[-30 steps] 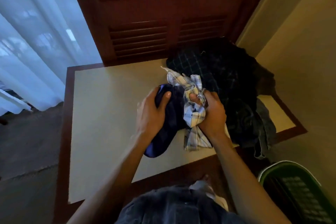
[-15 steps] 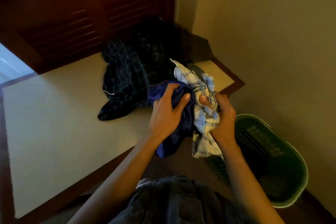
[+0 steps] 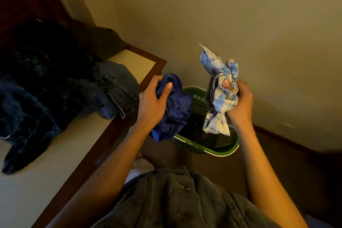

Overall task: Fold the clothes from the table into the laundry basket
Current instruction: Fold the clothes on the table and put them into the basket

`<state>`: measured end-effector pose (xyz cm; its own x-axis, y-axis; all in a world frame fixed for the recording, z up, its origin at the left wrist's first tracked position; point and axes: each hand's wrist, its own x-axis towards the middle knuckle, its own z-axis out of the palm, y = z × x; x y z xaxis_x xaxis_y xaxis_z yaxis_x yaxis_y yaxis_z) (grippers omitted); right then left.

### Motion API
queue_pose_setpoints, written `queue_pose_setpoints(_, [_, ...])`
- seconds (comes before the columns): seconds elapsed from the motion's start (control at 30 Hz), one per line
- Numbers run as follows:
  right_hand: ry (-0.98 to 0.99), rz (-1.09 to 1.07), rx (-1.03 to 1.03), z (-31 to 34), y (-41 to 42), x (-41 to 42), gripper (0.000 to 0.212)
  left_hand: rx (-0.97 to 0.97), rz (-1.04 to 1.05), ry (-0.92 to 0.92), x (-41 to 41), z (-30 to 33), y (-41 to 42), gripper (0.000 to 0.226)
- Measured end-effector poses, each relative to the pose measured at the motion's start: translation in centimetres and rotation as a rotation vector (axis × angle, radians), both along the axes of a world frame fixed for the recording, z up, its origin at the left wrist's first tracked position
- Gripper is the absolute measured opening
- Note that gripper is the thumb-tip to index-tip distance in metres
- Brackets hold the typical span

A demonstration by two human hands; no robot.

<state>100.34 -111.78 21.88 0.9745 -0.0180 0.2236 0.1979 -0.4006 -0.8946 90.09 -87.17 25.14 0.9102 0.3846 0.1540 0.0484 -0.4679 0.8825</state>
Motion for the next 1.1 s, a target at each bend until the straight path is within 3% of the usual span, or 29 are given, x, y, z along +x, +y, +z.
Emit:
queue_pose_setpoints(0.17, [0.156,-0.129,-0.053,-4.3,-2.4,1.0,0.03,0.002,-0.099,0.117,5.5,-2.8,-1.3,0.04])
queue_pose_setpoints(0.27, [0.344,-0.274,0.059,-6.7,-3.0,1.0,0.032,-0.011,-0.187,0.161,7.5,-3.6,-2.4,0.047])
queue_pose_setpoints(0.4, [0.407,-0.325,-0.107,-9.4,-3.1,0.2,0.03,0.033,-0.268,0.218,9.3,-5.0,-3.7,0.039])
queue_pose_setpoints(0.63, [0.415,-0.391,-0.053,-9.6,-2.2,-1.5,0.02,0.141,-0.372,0.385,12.0,-8.3,-4.6,0.048])
queue_pose_setpoints(0.8, [0.405,-0.356,-0.021,-8.3,-2.3,-0.3,0.012,-0.114,-0.539,0.369,13.9,-5.6,-6.3,0.069])
queue_pose_setpoints(0.87, [0.388,-0.355,0.011,-7.7,-2.1,0.2,0.012,-0.181,-0.514,0.41,14.8,-5.4,-6.3,0.074])
queue_pose_setpoints(1.0, [0.375,-0.345,0.063,-6.8,-1.8,0.5,0.012,-0.198,-0.462,0.462,14.4,-5.2,-5.8,0.045])
queue_pose_setpoints(1.1, [0.387,-0.299,0.062,-6.6,-0.9,0.0,0.011,-0.268,-0.461,0.486,12.3,-5.6,-5.2,0.045])
